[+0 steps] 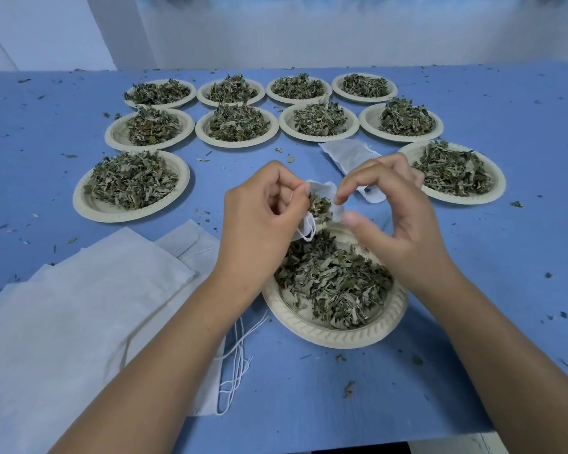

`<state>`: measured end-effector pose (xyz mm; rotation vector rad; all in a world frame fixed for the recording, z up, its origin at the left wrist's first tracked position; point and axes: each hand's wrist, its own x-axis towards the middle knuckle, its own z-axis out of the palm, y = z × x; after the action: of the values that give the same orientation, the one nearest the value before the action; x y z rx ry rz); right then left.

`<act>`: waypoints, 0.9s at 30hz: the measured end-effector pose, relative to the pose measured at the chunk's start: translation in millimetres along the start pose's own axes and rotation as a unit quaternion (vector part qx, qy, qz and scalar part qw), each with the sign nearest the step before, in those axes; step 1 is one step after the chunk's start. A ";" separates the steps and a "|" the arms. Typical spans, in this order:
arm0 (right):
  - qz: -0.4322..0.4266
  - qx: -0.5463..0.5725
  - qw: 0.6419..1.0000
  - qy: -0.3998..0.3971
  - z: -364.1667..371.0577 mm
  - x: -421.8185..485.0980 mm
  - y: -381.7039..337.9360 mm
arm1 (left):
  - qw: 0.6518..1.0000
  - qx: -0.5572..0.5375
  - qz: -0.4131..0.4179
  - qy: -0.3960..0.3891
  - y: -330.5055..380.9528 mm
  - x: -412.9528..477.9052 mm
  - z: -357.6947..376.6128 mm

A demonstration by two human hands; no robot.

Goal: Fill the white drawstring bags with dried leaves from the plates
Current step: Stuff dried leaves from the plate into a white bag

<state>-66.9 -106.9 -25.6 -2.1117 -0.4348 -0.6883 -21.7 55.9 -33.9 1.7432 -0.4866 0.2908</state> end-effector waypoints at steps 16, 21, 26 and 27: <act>0.004 -0.002 0.999 0.049 4.4 2.5 1.9 | 0.999 -0.008 0.010 -0.041 4.9 -3.1 1.4; 0.013 -0.047 0.998 0.051 4.9 -0.4 1.0 | 0.999 -0.023 0.003 -0.035 5.2 -2.0 0.0; -0.022 -0.096 0.994 0.056 4.7 -0.2 1.6 | 0.998 -0.044 -0.009 -0.039 6.2 -2.6 0.9; -0.037 -0.108 0.993 0.041 7.1 0.3 1.7 | 0.998 -0.051 -0.007 -0.043 6.6 -3.2 1.1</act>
<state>-63.5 -102.1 -30.0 -2.2692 -0.4116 -0.8961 -27.7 54.2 -29.8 1.6647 -0.5429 0.1779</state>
